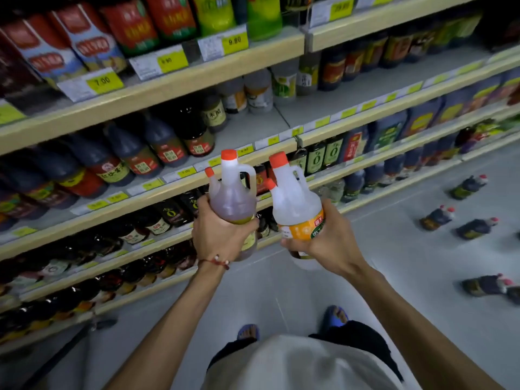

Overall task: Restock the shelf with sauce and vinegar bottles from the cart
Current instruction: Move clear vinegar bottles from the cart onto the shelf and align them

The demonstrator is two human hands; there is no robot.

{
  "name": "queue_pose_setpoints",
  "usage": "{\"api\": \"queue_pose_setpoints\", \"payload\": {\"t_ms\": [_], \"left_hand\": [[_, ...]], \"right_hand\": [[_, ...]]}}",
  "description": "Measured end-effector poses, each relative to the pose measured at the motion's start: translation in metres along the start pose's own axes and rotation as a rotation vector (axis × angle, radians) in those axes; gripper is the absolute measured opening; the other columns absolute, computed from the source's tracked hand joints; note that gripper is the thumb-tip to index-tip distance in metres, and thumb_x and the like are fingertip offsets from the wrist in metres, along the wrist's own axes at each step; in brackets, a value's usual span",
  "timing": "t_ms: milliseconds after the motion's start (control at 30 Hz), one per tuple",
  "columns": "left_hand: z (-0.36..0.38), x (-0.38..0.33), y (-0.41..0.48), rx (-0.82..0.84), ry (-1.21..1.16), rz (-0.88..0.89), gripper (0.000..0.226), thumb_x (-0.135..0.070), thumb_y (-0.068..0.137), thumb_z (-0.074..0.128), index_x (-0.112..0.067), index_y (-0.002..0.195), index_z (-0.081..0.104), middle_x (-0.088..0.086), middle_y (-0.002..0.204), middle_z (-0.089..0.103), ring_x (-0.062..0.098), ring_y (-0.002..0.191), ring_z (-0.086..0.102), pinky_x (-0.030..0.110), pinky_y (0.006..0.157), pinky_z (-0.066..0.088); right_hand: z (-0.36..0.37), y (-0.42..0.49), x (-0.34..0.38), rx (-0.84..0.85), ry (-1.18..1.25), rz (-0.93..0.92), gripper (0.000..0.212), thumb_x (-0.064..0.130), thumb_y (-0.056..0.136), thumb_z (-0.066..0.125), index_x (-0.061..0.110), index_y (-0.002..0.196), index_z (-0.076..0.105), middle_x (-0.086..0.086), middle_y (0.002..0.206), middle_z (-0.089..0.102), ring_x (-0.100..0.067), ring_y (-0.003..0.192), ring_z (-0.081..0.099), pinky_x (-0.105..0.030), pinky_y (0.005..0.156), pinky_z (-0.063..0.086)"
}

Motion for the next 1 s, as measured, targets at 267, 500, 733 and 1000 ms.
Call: {"api": "queue_pose_setpoints", "payload": {"t_ms": [267,500,733,1000], "left_hand": [[0.023,-0.04,-0.015,-0.168,0.104,-0.105,0.087,-0.062,0.045,0.087,-0.026,0.114,0.048,-0.003,0.105,0.067,0.031,0.094,0.066,0.04,0.074,0.056],[0.039,-0.042,0.011,-0.22,-0.044,-0.136,0.082,-0.05,0.044,0.087,-0.025,0.114,0.051,-0.007,0.102,0.067,0.025,0.092,0.066,0.039,0.076,0.057],[0.041,-0.043,0.073,-0.227,-0.083,-0.04,0.084,-0.047,0.044,0.091,-0.025,0.114,0.049,-0.008,0.098,0.066,0.026,0.09,0.067,0.038,0.073,0.056],[0.037,-0.051,0.132,-0.255,0.017,0.069,0.094,-0.056,0.053,0.087,-0.023,0.13,0.044,0.004,0.109,0.069,0.036,0.096,0.066,0.042,0.073,0.056]], "right_hand": [[-0.047,0.057,0.003,0.06,0.008,-0.075,0.093,0.043,0.052,0.102,0.027,0.129,0.051,0.021,0.111,0.064,-0.007,0.1,0.067,-0.03,0.08,0.059],[-0.043,0.106,0.016,0.079,-0.059,-0.116,0.105,0.052,0.047,0.1,0.022,0.134,0.051,0.008,0.115,0.067,-0.019,0.103,0.066,-0.047,0.087,0.06],[-0.017,0.147,0.036,0.033,-0.093,-0.144,0.1,0.048,0.05,0.1,0.022,0.131,0.048,0.009,0.115,0.064,-0.021,0.104,0.066,-0.049,0.087,0.06],[0.013,0.178,0.051,-0.055,-0.058,-0.182,0.096,0.043,0.053,0.101,0.025,0.129,0.045,0.009,0.118,0.062,-0.021,0.108,0.063,-0.047,0.086,0.059]]}}
Point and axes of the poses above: each hand's wrist, its own y-axis towards the middle knuckle, its own z-axis out of the palm, x = y × z, the point moved 4 cm from there along y, towards the middle knuckle
